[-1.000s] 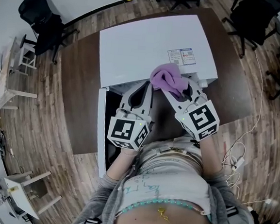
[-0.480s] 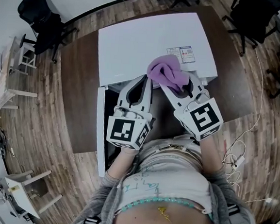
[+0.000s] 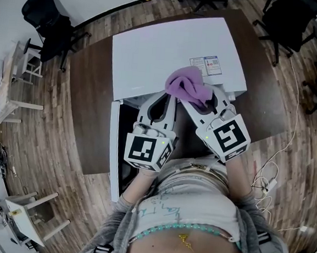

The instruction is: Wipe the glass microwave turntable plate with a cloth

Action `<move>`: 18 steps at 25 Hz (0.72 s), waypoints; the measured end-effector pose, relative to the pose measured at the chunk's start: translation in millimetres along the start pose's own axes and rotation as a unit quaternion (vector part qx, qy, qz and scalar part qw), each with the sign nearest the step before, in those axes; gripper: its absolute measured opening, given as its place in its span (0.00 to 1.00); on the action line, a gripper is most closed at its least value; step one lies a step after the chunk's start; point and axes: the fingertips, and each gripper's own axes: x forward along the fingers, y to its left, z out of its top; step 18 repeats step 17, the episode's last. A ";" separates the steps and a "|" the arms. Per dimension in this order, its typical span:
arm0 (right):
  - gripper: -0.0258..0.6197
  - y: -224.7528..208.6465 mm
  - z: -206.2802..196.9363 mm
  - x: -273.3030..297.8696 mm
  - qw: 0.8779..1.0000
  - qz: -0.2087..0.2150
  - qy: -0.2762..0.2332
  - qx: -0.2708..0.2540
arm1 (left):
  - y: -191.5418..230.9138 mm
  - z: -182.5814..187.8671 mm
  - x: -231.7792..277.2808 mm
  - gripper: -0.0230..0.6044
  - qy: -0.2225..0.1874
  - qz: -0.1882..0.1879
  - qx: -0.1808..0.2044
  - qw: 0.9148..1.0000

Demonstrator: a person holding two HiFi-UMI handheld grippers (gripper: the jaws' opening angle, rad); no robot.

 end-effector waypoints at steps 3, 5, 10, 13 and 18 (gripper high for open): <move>0.21 -0.2 -1.2 1.3 1.000 0.004 0.002 -0.003 | 0.7 -1.5 1.1 0.05 0.001 0.002 0.002 1.000; 0.21 0.3 -2.0 1.4 1.000 0.005 0.004 0.002 | 0.9 -2.0 0.9 0.05 0.002 0.004 0.004 1.000; 0.21 -0.9 -4.0 1.4 1.000 0.015 0.001 0.005 | 1.8 -0.5 -0.1 0.05 0.002 0.022 0.024 0.999; 0.21 -0.8 -6.9 0.0 1.000 0.022 0.003 0.009 | 0.7 -0.4 -0.9 0.05 0.003 0.030 0.026 0.999; 0.21 -2.1 -9.9 -3.4 1.000 0.029 0.005 0.011 | -3.6 -3.0 -0.7 0.05 0.004 0.037 0.027 0.999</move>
